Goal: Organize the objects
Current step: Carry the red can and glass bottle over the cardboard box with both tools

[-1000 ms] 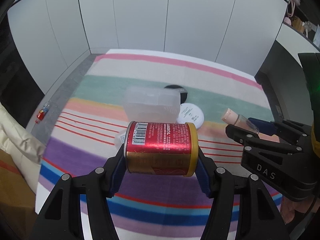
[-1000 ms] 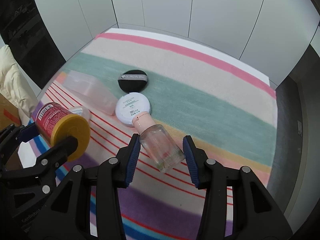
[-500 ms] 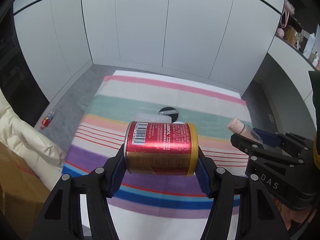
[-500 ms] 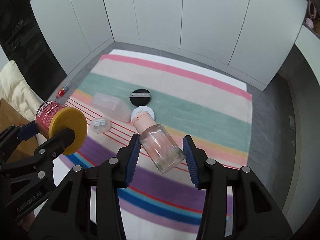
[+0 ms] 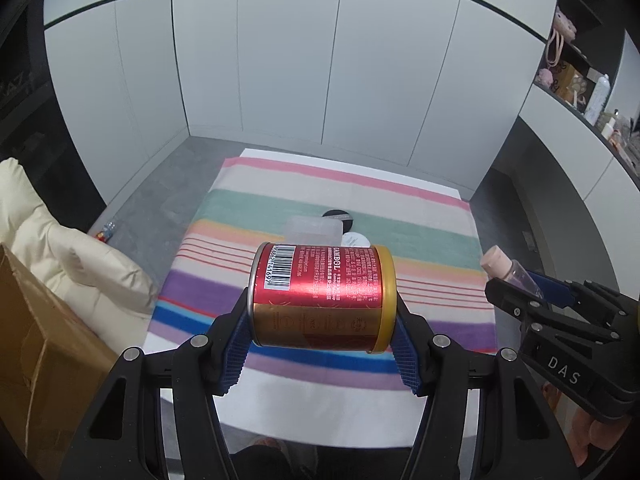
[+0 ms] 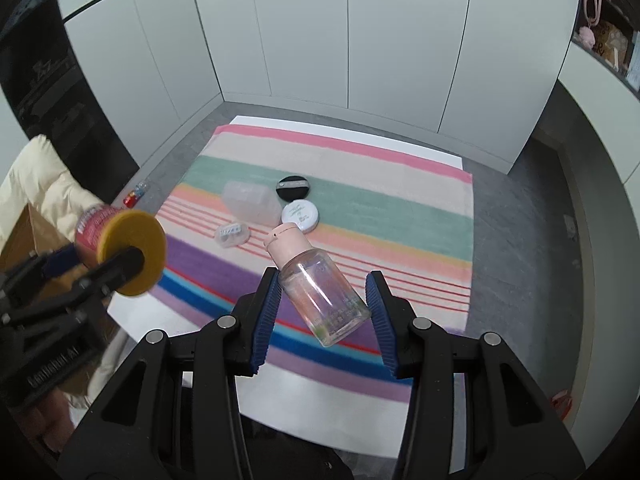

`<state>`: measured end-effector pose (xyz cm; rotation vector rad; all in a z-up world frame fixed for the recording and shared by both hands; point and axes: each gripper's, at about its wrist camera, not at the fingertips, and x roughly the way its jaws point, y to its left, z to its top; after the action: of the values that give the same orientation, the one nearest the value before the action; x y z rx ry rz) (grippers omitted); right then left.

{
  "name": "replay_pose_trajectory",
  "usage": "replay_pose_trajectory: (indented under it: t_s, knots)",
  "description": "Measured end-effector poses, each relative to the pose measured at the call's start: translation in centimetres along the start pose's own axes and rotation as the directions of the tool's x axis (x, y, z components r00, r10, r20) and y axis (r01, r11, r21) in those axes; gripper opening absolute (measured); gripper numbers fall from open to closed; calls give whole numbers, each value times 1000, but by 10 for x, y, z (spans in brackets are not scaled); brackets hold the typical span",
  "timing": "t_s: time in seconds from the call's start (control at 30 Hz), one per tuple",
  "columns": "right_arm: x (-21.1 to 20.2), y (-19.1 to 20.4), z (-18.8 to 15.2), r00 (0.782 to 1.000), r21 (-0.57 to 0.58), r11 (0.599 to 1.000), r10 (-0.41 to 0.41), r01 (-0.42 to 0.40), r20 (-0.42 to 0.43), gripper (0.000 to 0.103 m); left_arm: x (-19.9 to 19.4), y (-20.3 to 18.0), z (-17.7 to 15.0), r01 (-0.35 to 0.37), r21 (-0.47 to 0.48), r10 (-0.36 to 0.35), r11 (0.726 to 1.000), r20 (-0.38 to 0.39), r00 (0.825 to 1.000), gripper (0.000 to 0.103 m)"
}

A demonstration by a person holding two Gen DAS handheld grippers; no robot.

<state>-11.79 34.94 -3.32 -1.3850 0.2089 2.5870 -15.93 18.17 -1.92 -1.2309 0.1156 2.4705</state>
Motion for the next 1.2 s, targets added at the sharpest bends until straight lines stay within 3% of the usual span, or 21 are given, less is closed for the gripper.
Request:
replay_pose_trajectory:
  t_s: [0.23,0.6,0.8,0.97,1.2]
  knots:
    - [-16,9,-19,999,-22,999,-27,28,36,46,-28,8,-18,9,10,-10,1000,62,998,62]
    - [-16,27,-22,998,-13,999,31,-31,57,46,-33,35,-30,9,-20,-7,1000,76,997,62]
    - [-26,45,-12,992,-60,995,87,-81,93,46,-29,53,-30,-15,-45,18,999,66,998,62]
    - [-14,53,-6,992,-57,993,110,-107,63,46,-28,68,-32,-24,-64,27,998,52,998,62]
    - [0,76,15,988,-96,988,131,-123,85,46,-30,99,-34,-49,-82,56,995,85,995,62]
